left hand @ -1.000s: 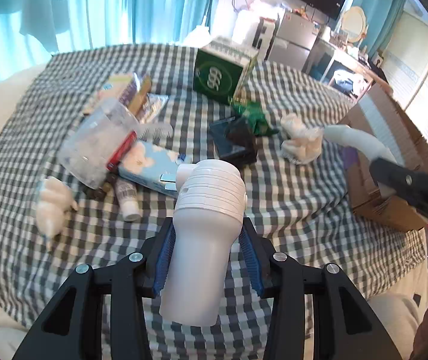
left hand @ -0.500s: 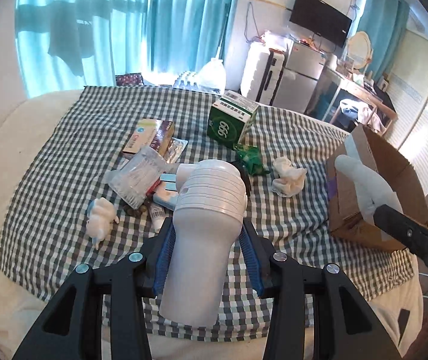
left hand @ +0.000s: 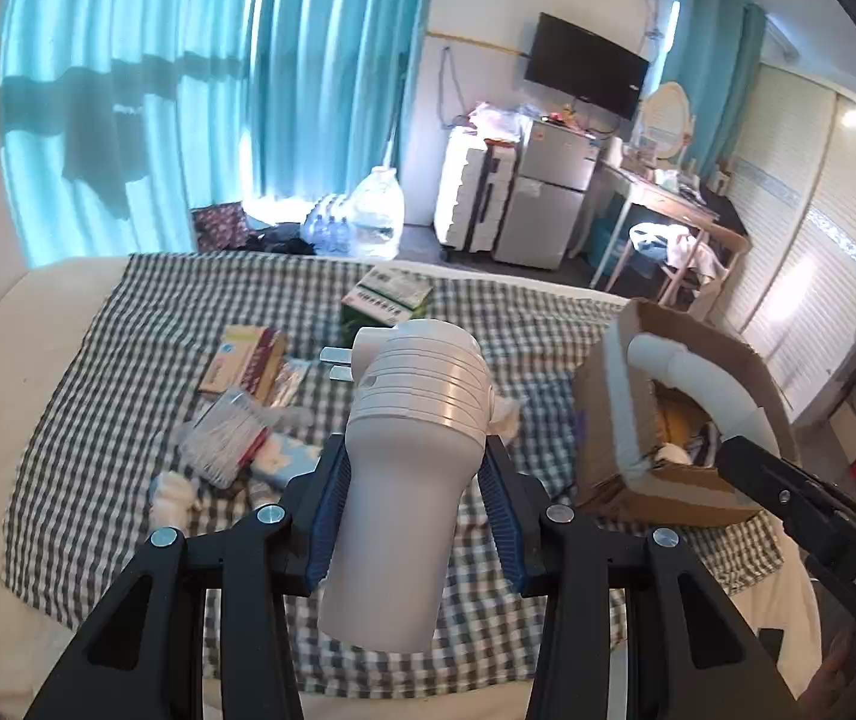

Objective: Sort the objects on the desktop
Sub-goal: 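Carry the bottle and white tube into the cardboard box and release both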

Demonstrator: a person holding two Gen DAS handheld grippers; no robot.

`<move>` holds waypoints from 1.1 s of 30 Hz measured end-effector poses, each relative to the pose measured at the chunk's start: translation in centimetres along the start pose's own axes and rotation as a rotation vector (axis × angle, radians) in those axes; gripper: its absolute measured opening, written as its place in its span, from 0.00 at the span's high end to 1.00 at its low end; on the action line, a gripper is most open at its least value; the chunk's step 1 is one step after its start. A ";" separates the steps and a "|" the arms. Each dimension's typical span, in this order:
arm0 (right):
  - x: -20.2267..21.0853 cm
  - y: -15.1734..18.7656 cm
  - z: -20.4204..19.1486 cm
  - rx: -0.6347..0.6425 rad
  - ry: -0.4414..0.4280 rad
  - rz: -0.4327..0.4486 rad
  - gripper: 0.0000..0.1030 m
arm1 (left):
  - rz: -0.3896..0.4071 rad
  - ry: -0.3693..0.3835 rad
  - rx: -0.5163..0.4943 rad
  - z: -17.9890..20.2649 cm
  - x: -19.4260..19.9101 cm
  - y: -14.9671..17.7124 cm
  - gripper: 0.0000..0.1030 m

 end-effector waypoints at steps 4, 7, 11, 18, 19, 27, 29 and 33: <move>1.3 -1.3 2.3 0.024 0.088 0.038 0.86 | 0.015 0.039 -0.043 3.1 -0.1 -1.4 0.57; 2.0 -2.2 4.3 0.030 0.130 0.058 0.86 | 0.022 0.058 -0.086 5.6 -0.4 -2.3 0.57; 2.3 -3.5 7.6 -0.003 0.160 0.068 0.86 | 0.007 0.101 -0.126 9.2 -1.7 -3.4 0.57; 1.5 -4.4 13.9 -0.064 0.204 0.047 0.86 | -0.021 0.185 -0.202 15.8 -5.0 -4.4 0.57; 1.1 -4.3 14.7 -0.077 0.207 0.040 0.86 | -0.025 0.195 -0.210 16.7 -5.4 -4.3 0.57; -1.3 -3.6 21.0 -0.150 0.251 -0.009 0.83 | -0.095 0.256 -0.275 22.5 -9.4 -3.3 0.57; -1.9 -3.5 22.2 -0.163 0.268 -0.014 0.83 | -0.106 0.257 -0.295 23.4 -10.4 -3.0 0.57; -1.9 -3.5 23.8 -0.192 0.295 0.013 0.51 | -0.128 0.256 -0.314 24.5 -12.1 -2.6 0.57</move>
Point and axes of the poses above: each gripper's, at about its wrist camera, not at the fingertips, and x roughly against the way its jaws point, z to its right, y to its underside, the point moved 10 cm from there along -x, roughly the way its jaws point, and after that the axes turned 4 degrees about -z, right-handed, at the moved point
